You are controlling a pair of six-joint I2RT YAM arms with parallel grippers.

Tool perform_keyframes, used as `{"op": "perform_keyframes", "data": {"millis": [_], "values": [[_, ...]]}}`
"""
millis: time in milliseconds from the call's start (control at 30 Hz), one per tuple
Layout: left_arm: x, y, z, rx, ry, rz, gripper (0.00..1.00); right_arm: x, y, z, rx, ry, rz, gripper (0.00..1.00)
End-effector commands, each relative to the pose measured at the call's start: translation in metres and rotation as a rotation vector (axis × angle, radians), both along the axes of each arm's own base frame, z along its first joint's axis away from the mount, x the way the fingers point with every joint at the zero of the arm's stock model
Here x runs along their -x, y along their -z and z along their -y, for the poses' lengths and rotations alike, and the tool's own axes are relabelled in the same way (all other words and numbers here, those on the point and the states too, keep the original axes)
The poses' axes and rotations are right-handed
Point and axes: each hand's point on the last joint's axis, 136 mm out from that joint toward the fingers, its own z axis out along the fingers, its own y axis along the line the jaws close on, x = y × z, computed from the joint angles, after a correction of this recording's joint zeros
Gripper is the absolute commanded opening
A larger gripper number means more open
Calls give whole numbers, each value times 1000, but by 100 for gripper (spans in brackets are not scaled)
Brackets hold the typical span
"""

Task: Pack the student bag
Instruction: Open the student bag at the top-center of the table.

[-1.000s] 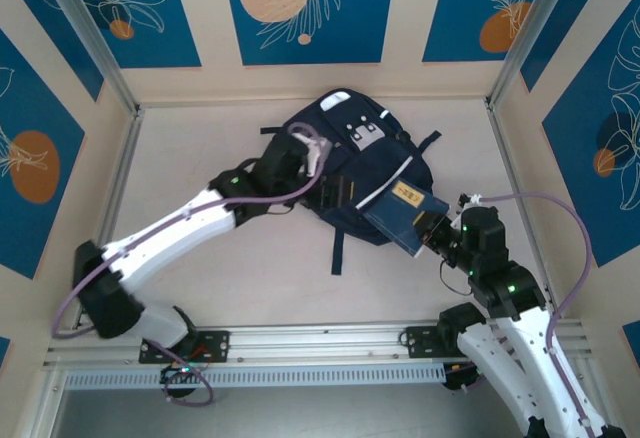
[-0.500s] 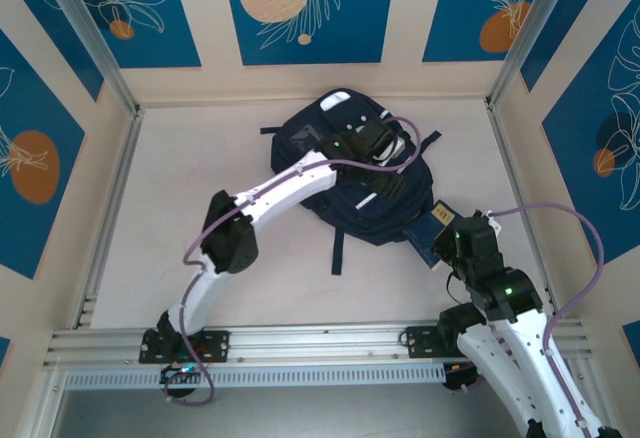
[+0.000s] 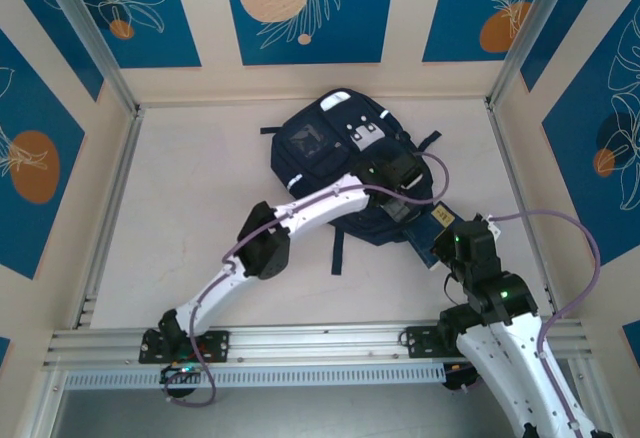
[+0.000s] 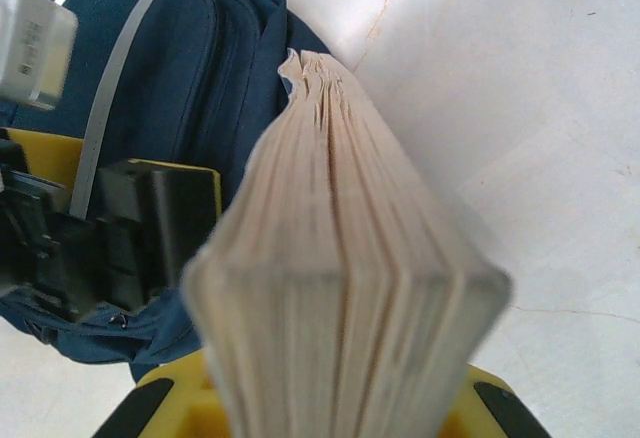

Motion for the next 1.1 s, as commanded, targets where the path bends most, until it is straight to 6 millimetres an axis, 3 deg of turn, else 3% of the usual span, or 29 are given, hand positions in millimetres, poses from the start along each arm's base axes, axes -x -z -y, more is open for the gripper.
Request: {"op": "perform_keyframes", "data": {"millis": [0,67,167,233,367,600,867,1067], "values": [[-12,7,-4,-49,-28,59,88,-4,-4,-2,-43,14,38,0],[-9,14,-1,-46,-17,38,78,-4,-4,-2,-42,12,40,0],[-12,18,-4,-49,-35,33,43,-2,-7,1,-34,14,48,0],[-16,14,-8,-35,-51,20,24,-1,-12,3,-32,13,66,0],[-22,-14,-16,49,-78,-33,0,4,-22,6,-26,17,99,0],[-26,-74,-40,312,-163,-199,0,7,-38,-5,-59,-55,179,0],[-32,-147,-94,548,-247,-256,0,11,-83,-44,-148,-297,382,0],[-27,-188,-124,670,-273,-288,0,11,-92,-68,-246,-406,413,0]]}}
